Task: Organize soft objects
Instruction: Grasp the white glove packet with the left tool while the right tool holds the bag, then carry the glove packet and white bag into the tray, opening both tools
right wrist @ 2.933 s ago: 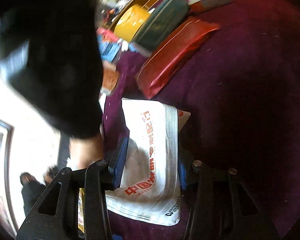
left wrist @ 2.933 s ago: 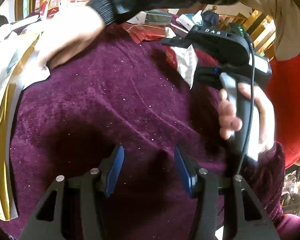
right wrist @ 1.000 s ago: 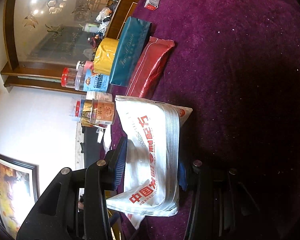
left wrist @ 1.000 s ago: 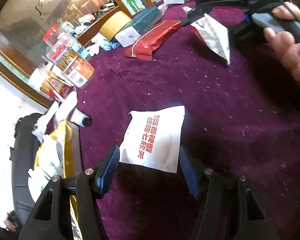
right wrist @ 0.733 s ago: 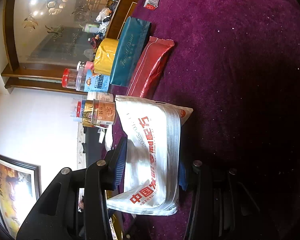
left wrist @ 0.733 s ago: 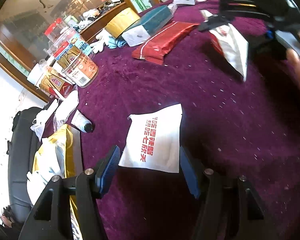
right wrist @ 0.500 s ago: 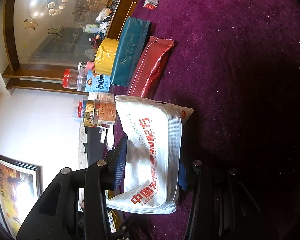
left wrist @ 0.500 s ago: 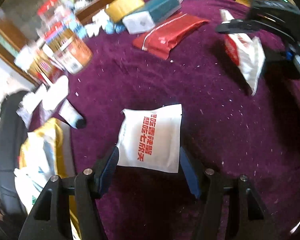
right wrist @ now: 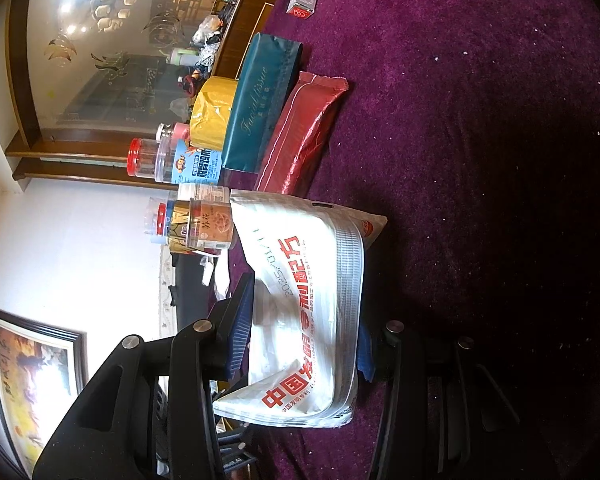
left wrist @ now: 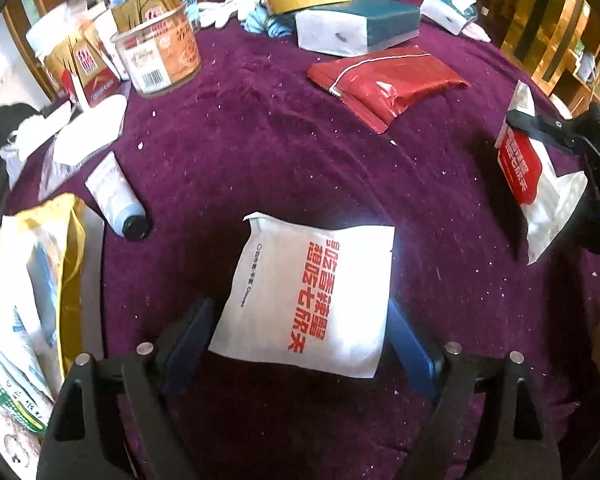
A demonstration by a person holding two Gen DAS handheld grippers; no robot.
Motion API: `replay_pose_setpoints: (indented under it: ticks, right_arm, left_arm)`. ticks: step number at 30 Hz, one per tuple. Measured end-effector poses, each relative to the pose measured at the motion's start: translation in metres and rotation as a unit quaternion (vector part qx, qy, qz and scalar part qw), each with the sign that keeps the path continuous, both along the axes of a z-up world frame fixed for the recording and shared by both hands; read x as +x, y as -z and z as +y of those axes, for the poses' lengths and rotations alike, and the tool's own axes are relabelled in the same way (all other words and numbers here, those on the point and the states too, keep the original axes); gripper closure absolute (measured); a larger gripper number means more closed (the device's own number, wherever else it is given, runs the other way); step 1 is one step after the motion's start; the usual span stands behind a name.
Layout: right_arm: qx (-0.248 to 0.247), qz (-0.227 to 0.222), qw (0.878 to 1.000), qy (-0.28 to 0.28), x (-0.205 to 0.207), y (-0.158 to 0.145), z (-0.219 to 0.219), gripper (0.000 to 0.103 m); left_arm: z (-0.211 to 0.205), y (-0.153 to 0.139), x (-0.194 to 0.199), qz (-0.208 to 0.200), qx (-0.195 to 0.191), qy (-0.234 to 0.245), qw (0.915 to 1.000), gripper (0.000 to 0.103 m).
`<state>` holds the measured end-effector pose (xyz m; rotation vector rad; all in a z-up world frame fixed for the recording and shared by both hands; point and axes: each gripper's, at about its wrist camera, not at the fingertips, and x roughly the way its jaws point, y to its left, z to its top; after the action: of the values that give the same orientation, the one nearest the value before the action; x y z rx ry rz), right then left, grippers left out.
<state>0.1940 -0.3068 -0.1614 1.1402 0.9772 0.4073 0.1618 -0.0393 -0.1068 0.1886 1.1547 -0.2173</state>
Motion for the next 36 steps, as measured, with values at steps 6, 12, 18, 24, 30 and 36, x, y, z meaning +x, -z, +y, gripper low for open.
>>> replay_pose_setpoints:
  ticks: [6,12,18,24,30,36]
  right_arm:
    - [-0.001,-0.001,1.0,0.001,-0.001,0.0,0.0,0.06]
    - [-0.009,-0.002,1.0,-0.001,-0.001,-0.001,0.002,0.06]
    - [-0.014,-0.008,1.0,-0.02,0.001,-0.004,0.011,0.06]
    - [0.029,-0.013,0.999,-0.035,0.003,0.001,0.014,0.06]
    - [0.046,-0.046,0.992,-0.105,0.0,-0.012,0.053,0.059]
    - [0.033,-0.038,0.982,-0.18,-0.009,-0.015,0.118,0.059]
  left_arm:
    - [-0.02,-0.006,-0.015,-0.028,0.003,0.035,0.999,0.059]
    - [-0.004,-0.013,-0.02,-0.061,-0.01,0.0,0.9981,0.101]
    - [0.004,-0.023,-0.033,-0.077,-0.046,-0.003,0.996,0.101]
    - [0.02,-0.049,-0.058,-0.094,-0.091,-0.004,0.9914,0.1]
    - [0.073,-0.087,-0.111,-0.123,-0.126,-0.033,0.9838,0.1]
    - [0.152,-0.11,-0.155,-0.139,-0.135,-0.08,0.9778,0.1]
